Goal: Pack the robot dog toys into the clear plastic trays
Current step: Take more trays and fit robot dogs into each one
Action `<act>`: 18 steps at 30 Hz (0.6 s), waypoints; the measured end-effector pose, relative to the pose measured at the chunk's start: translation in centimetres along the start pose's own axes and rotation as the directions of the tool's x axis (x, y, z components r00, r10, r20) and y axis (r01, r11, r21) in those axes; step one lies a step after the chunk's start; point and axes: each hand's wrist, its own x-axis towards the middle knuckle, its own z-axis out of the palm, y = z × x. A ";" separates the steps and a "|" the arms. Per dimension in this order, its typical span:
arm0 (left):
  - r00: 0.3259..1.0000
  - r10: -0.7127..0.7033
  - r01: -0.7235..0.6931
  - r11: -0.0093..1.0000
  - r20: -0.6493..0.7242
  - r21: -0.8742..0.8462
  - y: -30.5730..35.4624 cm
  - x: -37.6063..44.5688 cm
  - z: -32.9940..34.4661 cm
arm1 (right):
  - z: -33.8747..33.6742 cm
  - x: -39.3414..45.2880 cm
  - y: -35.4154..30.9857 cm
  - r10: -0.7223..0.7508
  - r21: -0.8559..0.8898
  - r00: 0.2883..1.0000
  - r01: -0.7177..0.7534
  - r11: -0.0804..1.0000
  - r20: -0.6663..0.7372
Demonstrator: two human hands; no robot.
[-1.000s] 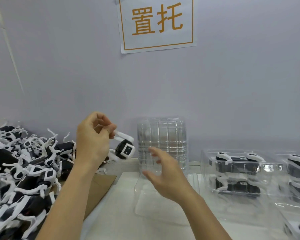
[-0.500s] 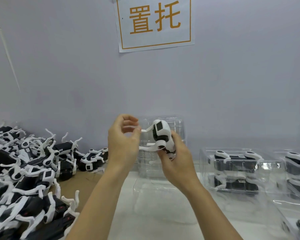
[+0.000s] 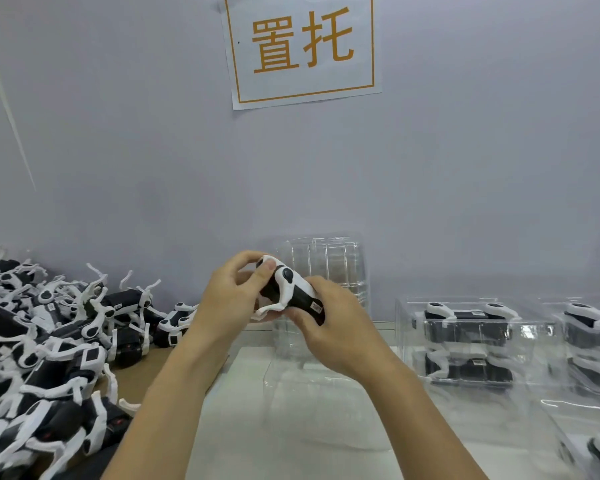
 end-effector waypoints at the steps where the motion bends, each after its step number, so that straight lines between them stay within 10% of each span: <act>1: 1.000 -0.018 0.018 0.999 -0.005 -0.049 -0.2 -0.1 0.2 | 0.0 0.1 0.0 -0.003 0.019 1.000 0.004 1.000 -0.017; 13: 0.946 -0.323 0.321 0.933 -0.016 0.165 -11.6 -1.5 2.0 | -2.8 -0.4 4.0 0.242 -0.098 0.962 -0.255 0.962 -0.127; 18: 0.864 -0.486 0.500 0.857 0.131 -0.120 -13.5 -2.6 1.9 | -1.2 -0.7 4.1 0.284 -0.046 0.958 -0.286 0.957 -0.039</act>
